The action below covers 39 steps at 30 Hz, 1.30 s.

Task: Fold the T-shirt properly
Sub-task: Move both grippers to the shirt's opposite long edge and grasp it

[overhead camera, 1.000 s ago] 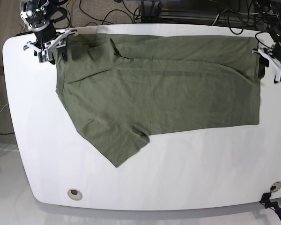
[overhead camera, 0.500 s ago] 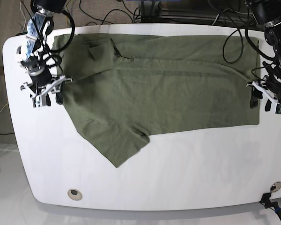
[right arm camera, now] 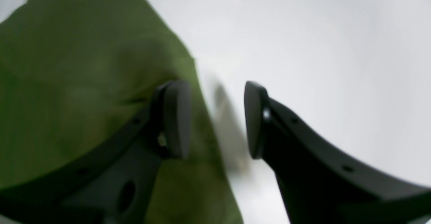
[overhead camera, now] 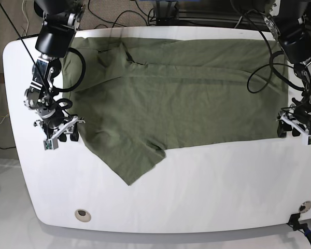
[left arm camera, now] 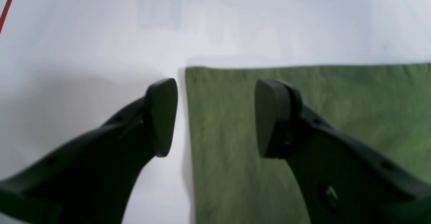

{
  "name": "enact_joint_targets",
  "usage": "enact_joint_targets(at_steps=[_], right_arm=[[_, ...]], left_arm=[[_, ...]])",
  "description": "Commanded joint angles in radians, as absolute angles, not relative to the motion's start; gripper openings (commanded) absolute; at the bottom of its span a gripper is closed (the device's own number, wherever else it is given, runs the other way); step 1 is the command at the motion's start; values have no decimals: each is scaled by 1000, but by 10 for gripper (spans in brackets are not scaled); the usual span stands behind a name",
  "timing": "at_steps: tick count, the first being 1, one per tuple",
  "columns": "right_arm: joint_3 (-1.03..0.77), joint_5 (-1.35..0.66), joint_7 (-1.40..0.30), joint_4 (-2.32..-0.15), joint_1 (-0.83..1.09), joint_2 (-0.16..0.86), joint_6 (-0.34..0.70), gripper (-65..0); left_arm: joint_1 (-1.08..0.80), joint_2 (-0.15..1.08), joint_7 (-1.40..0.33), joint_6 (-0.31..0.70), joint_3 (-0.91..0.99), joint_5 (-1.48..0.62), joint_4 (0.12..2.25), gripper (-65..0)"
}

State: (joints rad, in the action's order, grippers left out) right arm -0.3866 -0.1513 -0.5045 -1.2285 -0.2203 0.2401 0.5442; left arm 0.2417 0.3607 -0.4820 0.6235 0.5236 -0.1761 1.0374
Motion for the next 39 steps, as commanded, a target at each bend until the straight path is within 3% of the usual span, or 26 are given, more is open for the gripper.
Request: enact_joint_targets(at_steps=[1, 10, 20, 39], right_arm=[[-389, -165, -475, -1193, -262, 275, 545, -392], [-390, -166, -464, -987, -377, 275, 636, -392], [-390, -168, -464, -943, -374, 254, 698, -391], [-303, -168, -464, -946, -343, 222, 698, -396]], left_arm=[[282, 381, -438, 625, 526, -179, 958, -306], [351, 397, -338, 625, 483, -180, 737, -306], [352, 392, -335, 627, 466, -183, 731, -306], [349, 394, -337, 628, 469, -185, 734, -306]])
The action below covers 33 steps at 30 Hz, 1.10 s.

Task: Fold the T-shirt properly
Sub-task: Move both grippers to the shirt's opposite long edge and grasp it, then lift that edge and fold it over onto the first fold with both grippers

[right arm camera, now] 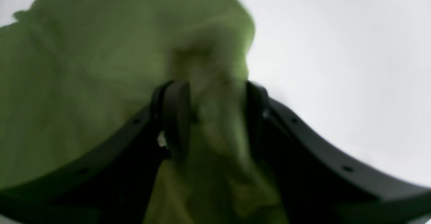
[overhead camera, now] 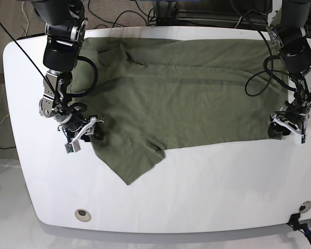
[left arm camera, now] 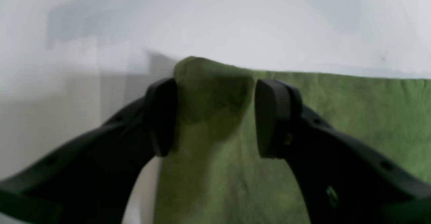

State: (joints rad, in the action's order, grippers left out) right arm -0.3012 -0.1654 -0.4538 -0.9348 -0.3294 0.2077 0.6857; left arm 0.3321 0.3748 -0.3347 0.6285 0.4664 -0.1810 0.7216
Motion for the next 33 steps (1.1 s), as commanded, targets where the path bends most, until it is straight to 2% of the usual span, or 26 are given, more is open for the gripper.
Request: enact_joint_targets(at_steps=[1, 4, 5, 6, 8, 9, 16, 33], right_arm=[[-303, -168, -463, -946, -343, 222, 698, -397], [-303, -168, -432, -946, -343, 222, 698, -406], [-305, -168, -420, -944, -343, 222, 698, -434], [-305, -168, -412, -943, -341, 225, 698, -479], [-305, -166, -409, -943, -341, 226, 698, -612], [-305, -165, -409, -943, -341, 228, 698, -650], [-302, -163, -409, -943, -341, 229, 698, -650], [-302, -163, -407, -944, -328, 229, 698, -650]], left_arm=[[349, 394, -337, 628, 469, -185, 734, -306], [349, 394, -337, 628, 469, -185, 734, -306], [349, 394, -337, 628, 469, -185, 734, -306], [349, 395, -337, 628, 469, -185, 734, -306], [349, 397, -337, 628, 470, -185, 734, -306], [349, 397, -337, 628, 472, -185, 734, -306], [349, 397, -338, 628, 555, -185, 733, -306], [351, 394, -340, 628, 559, -183, 674, -307]])
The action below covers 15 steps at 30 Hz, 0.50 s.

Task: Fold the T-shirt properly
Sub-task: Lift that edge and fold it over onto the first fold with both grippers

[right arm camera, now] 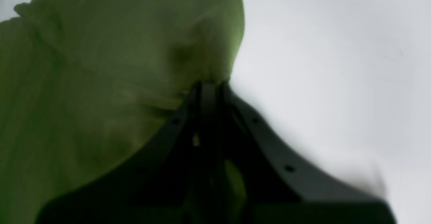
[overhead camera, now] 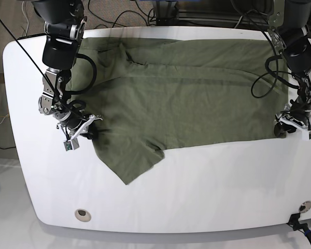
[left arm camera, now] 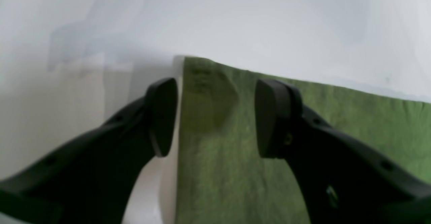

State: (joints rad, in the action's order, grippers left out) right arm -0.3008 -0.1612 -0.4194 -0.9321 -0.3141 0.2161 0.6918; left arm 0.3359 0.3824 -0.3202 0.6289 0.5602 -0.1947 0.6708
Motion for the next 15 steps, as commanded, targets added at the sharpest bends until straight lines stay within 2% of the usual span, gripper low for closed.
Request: enact_joint_targets(at_steps=[1, 8, 11, 15], right_arm=[[-302, -163, -407, -944, -326, 229, 698, -650], [-302, -163, -383, -943, -320, 229, 698, -650], [-302, -163, -381, -943, -320, 229, 698, -650], [-302, -163, -381, -943, -320, 229, 698, -650]], left_arm=[[351, 392, -340, 628, 558, -183, 674, -307], [352, 357, -372, 630, 556, -183, 671, -307], [352, 335, -384, 690, 556, -183, 673, -307], [351, 331, -384, 694, 561, -183, 673, -307]])
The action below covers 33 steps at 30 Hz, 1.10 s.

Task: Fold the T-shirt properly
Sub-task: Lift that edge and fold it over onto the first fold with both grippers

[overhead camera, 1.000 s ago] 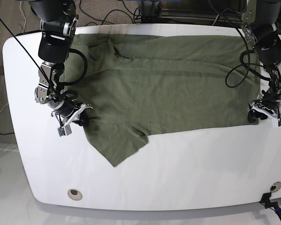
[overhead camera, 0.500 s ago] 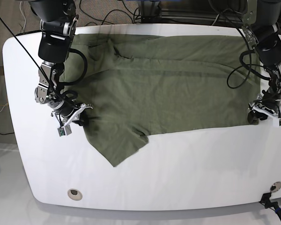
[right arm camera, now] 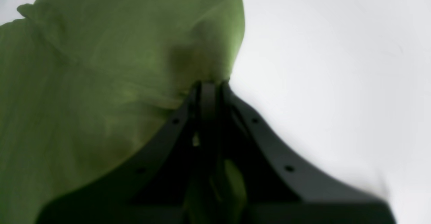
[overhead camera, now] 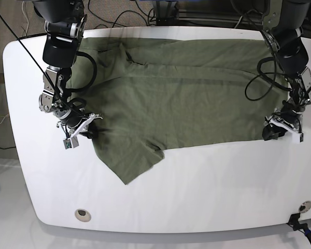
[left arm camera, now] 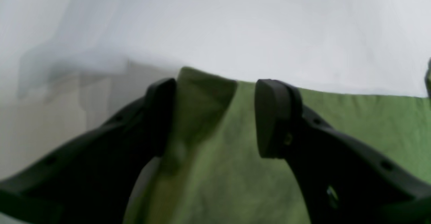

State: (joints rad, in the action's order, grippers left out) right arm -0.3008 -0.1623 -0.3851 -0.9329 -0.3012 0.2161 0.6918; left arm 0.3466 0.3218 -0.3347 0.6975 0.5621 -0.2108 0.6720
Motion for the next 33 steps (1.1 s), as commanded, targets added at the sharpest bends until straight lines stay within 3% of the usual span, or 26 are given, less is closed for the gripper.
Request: enact_joint_targets(at_steps=[1, 5, 6, 10, 22, 33], right_arm=[[-302, -163, -381, -943, -320, 229, 698, -650], [-302, -163, -381, -943, -318, 231, 698, -650], [-302, -163, -381, -943, -318, 231, 698, -650], [-302, -163, -380, -943, -318, 231, 698, -650], [-302, -163, -378, -951, -321, 245, 698, -650], [-308, -168, -433, -1162, -280, 289, 698, -650]], left_arm=[[351, 331, -384, 694, 561, -183, 674, -307], [351, 332, -384, 696, 561, -183, 674, -311], [351, 332, -384, 696, 561, -185, 674, -339], [354, 332, -381, 691, 561, -185, 674, -650], [351, 329, -381, 696, 562, -185, 766, -650], [349, 332, -384, 698, 564, -185, 805, -650]])
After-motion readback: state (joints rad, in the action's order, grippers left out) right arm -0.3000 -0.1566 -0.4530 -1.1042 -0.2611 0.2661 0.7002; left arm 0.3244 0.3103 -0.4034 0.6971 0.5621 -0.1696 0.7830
